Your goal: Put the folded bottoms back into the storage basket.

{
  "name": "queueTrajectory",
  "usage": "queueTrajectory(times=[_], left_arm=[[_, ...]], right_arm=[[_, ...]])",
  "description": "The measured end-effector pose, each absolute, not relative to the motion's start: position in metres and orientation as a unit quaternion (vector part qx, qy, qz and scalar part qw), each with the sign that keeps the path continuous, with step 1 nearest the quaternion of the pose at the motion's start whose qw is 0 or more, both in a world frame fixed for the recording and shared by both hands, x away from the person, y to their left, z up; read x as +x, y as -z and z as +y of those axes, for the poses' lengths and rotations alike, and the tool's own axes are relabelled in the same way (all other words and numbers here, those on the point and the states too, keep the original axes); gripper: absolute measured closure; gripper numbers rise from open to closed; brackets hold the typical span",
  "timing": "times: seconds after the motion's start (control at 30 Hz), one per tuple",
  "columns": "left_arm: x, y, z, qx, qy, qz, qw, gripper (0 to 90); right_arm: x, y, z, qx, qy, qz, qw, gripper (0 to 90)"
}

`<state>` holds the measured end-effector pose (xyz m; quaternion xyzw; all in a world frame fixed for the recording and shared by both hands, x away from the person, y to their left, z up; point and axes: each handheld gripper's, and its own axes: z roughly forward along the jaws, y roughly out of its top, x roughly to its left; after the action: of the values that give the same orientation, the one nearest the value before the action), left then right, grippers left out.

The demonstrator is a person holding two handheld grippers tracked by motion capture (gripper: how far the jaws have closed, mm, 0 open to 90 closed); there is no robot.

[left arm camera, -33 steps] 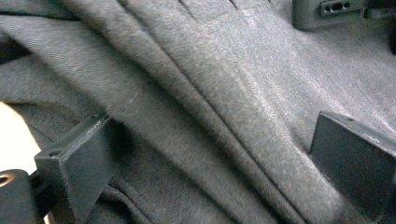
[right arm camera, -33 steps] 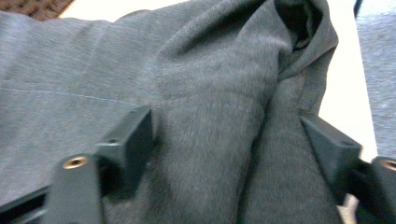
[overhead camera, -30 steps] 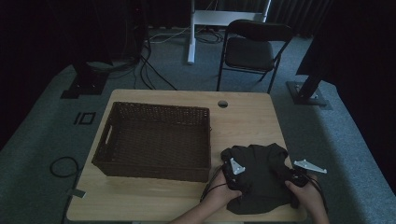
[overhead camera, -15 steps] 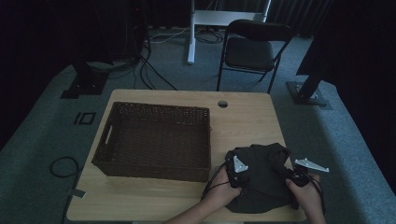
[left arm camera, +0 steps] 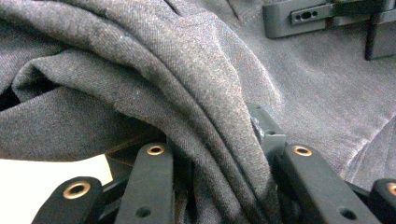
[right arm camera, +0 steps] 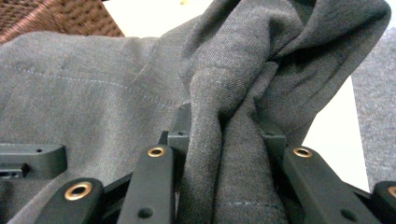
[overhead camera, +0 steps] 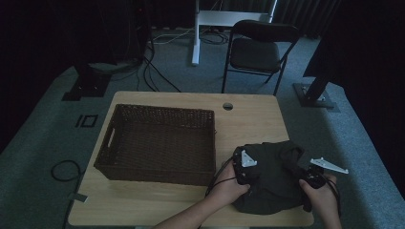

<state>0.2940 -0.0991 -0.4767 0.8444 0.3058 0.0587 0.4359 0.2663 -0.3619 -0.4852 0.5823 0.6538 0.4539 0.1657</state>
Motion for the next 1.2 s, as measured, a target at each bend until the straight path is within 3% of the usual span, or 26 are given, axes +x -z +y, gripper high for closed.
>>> queueTrajectory(times=[0.67,1.2], left_arm=[[0.310,0.412,-0.085,0.840,-0.077,0.276,0.461,67.7],[0.325,0.371,-0.048,0.829,-0.092,0.270,0.481,67.1]], right_arm=[[0.273,0.425,-0.354,0.563,-0.491,0.637,0.188,67.0],[0.291,0.380,-0.324,0.536,-0.524,0.634,0.190,67.0]])
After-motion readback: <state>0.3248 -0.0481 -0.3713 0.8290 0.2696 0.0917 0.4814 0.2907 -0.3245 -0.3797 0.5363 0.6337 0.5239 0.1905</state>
